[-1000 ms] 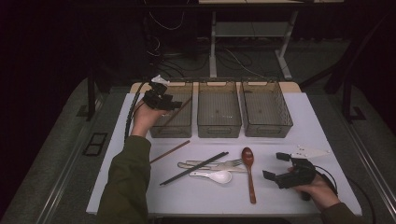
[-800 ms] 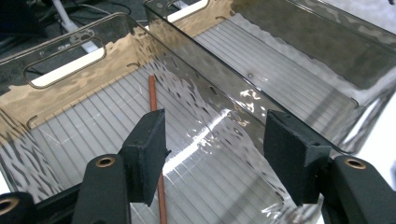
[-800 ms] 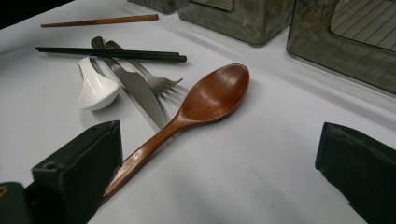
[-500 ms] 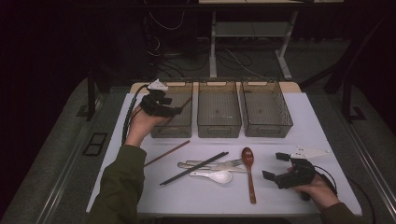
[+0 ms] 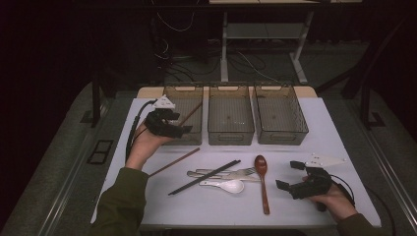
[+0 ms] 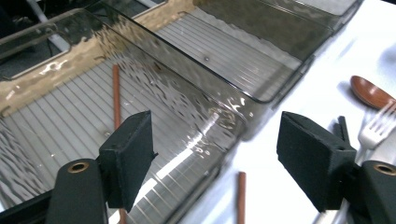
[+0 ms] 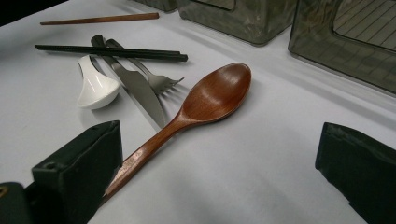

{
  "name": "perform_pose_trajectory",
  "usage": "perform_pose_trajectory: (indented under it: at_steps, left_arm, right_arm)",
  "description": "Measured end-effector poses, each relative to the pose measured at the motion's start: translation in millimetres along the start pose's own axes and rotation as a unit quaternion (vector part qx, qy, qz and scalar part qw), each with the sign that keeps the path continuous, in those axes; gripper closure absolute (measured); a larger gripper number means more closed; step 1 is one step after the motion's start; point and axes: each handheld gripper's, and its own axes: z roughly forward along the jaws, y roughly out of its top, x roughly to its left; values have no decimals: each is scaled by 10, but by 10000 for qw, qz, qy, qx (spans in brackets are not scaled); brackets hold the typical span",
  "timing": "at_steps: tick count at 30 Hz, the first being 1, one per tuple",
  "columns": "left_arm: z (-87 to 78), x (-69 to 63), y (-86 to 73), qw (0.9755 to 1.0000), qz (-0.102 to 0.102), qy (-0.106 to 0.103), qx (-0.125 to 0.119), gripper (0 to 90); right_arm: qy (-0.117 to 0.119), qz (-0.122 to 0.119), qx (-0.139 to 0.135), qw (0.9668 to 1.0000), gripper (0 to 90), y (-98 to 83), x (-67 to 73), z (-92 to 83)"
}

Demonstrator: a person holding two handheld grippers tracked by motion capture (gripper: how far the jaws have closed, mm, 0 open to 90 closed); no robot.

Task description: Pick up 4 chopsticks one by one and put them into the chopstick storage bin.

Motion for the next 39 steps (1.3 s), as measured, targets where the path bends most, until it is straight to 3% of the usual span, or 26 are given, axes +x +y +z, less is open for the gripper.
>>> perform_pose_trajectory:
  at_steps: [10, 23, 34, 39]
  left_arm:
    - [-70, -157, -252, 10000, -44, -53, -11, 209]
    - [-175, -315, -636, 9999, -86, 101, -25, 178]
    - [-245, -333, -889, 9999, -107, 58, -92, 166]
    - [-300, -326, -992, 9998, -113, 150, -73, 182]
  right_arm:
    - [9, -2, 2, 10000, 7, 0, -1, 0]
    - [13, 4, 1, 10000, 7, -1, 6, -1]
    - [16, -8, -5, 10000, 7, -2, 5, 3]
    - [19, -2, -3, 10000, 7, -1, 7, 2]
